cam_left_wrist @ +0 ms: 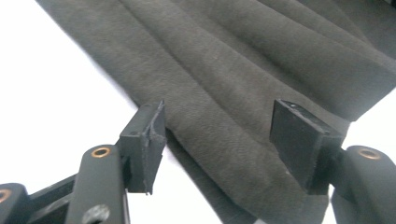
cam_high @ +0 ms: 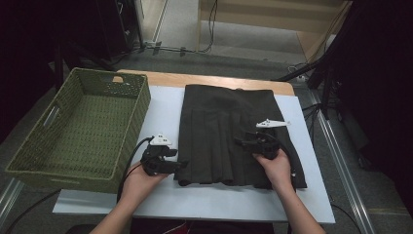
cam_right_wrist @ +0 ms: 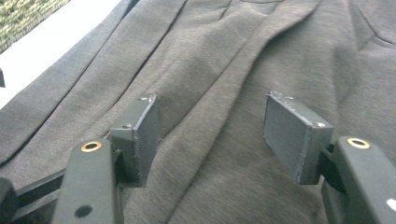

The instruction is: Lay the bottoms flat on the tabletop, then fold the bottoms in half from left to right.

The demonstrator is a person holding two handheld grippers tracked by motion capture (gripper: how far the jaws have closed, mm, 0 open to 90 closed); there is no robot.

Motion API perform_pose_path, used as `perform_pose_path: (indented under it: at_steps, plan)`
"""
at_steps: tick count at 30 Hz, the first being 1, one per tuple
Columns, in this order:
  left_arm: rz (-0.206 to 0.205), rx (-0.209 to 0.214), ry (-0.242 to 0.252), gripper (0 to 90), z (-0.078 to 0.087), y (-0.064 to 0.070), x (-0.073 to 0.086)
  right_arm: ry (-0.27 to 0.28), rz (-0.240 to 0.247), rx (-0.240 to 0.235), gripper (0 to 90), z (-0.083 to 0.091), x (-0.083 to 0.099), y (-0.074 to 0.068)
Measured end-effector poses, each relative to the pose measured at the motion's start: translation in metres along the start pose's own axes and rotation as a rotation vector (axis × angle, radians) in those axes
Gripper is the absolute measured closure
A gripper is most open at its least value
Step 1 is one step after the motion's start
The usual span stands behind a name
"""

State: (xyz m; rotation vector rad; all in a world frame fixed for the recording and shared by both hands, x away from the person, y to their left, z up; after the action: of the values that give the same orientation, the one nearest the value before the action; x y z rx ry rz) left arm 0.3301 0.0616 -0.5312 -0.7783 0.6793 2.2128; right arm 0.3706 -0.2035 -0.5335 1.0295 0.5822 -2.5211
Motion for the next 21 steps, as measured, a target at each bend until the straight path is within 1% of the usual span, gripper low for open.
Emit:
perform_pose_path:
  at_steps: [1,5,7,9,13,15,21]
  plan:
    - [0.009,-0.005,0.001,32.5,0.0,-0.001,0.0,0.0,0.0,-0.001,33.8,-0.001,-0.001,-0.001]
    - [0.022,-0.032,0.008,26.5,0.001,-0.007,0.002,0.003,0.015,-0.019,30.6,-0.003,-0.003,-0.007]
    - [0.028,-0.048,0.006,24.6,0.001,-0.01,0.004,0.012,0.023,-0.023,29.0,-0.003,-0.005,-0.01]
    - [0.038,-0.054,-0.004,21.8,0.0,-0.012,0.006,0.02,0.022,-0.031,27.9,-0.004,-0.007,-0.012]
    - [0.036,-0.066,-0.018,21.2,-0.003,-0.012,0.009,0.023,0.04,-0.032,27.2,-0.007,-0.008,-0.018]
    - [0.03,-0.063,-0.024,20.3,-0.005,-0.011,0.009,0.022,0.045,-0.036,27.2,-0.007,-0.008,-0.02]
    - [0.015,-0.066,-0.042,20.3,-0.013,-0.008,0.011,0.023,0.047,-0.041,27.1,-0.007,-0.009,-0.024]
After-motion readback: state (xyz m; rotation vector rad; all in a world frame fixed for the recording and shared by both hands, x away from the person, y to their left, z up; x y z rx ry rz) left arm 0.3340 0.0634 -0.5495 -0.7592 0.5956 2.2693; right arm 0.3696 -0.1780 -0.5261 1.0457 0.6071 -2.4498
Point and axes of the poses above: each handheld gripper's, and its own axes: z roughly backward along the jaws, x roughly out of its underside, y roughly to its right, the point moved 8 cm from there along -z, roughly forward along the jaws, and after that the axes turned 1 degree about x, right-handed, at the moved point
